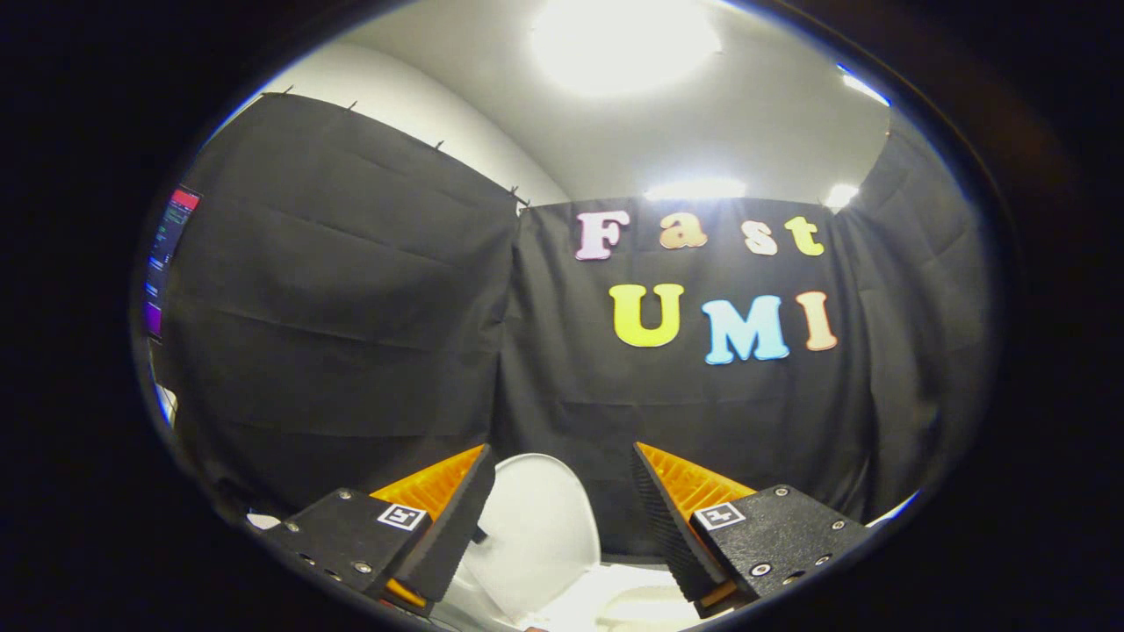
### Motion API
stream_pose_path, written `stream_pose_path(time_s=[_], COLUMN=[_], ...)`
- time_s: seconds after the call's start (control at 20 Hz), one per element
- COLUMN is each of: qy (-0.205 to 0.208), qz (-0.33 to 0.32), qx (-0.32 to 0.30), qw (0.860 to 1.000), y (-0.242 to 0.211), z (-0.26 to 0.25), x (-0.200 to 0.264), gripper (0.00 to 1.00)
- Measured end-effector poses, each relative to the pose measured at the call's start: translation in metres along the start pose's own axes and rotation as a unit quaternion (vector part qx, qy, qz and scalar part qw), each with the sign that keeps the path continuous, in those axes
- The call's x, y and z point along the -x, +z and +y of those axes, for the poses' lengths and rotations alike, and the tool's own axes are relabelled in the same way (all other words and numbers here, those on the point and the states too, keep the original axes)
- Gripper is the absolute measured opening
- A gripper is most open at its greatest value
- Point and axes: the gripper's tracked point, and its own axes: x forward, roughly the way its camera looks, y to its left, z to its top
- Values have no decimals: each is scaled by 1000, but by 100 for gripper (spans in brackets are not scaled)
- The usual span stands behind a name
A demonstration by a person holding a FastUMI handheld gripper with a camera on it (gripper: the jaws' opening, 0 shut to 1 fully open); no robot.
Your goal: Open the toilet lid.
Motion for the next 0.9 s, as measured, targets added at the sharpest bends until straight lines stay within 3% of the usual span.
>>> stream_pose_path(time_s=[0.3, 0.5, 0.9], qy=[-95, -154, -205], qz=[31, 44, 66], qx=[14, 8, 1], qw=[995, 987, 976], y=[-25, -39, -62], z=[-120, -171, -204], x=[66, 100, 130], gripper=[95, 95, 95])
